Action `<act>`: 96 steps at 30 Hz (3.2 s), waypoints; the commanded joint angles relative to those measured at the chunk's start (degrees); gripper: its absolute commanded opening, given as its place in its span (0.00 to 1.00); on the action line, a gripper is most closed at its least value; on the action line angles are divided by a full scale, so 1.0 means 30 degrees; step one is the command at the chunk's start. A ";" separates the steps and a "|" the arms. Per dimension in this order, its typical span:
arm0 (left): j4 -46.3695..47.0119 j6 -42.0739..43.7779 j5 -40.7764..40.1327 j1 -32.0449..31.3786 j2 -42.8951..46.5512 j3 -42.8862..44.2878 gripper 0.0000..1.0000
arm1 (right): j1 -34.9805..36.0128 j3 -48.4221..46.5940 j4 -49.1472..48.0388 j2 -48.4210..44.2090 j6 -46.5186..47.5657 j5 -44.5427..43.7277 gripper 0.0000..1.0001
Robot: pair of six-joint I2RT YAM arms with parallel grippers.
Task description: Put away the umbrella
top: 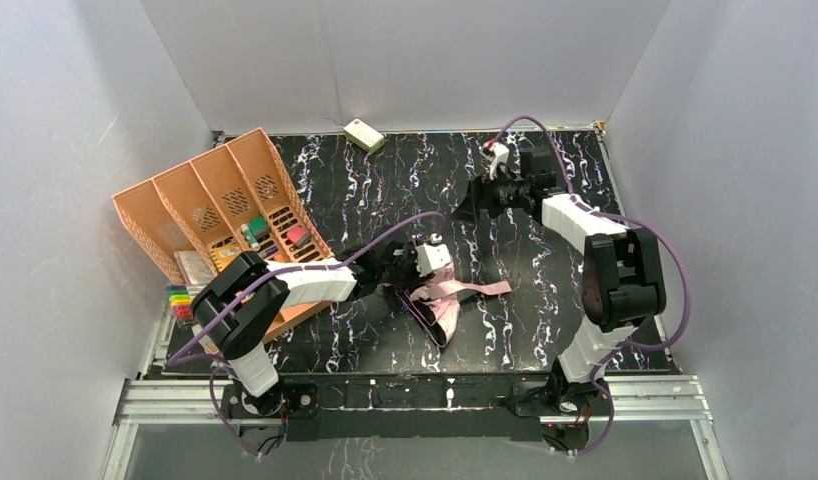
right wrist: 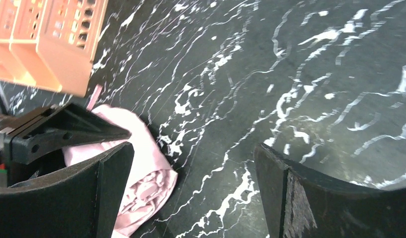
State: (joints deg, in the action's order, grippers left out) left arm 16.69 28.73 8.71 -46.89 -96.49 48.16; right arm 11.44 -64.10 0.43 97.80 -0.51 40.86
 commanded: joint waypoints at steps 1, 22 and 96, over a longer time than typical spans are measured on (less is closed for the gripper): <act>0.0611 0.2164 -0.0453 -0.0084 -0.0399 0.0190 0.00 | 0.1010 -0.1711 0.3366 0.0703 0.3185 0.2201 0.98; -0.0022 0.4654 -0.1451 -0.0299 -0.1490 0.0391 0.00 | 0.3939 -0.4503 0.9557 0.4459 0.7291 0.2961 0.98; -0.1308 -0.4048 0.7997 0.6227 0.4829 0.1265 0.98 | 1.1332 0.9736 -0.3289 -0.3050 1.2930 -1.3282 0.25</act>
State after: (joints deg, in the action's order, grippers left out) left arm 17.89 12.25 22.68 -28.82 -77.12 45.56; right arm 45.58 -37.56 -15.62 86.61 31.75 6.09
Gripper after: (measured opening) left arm 0.981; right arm 0.404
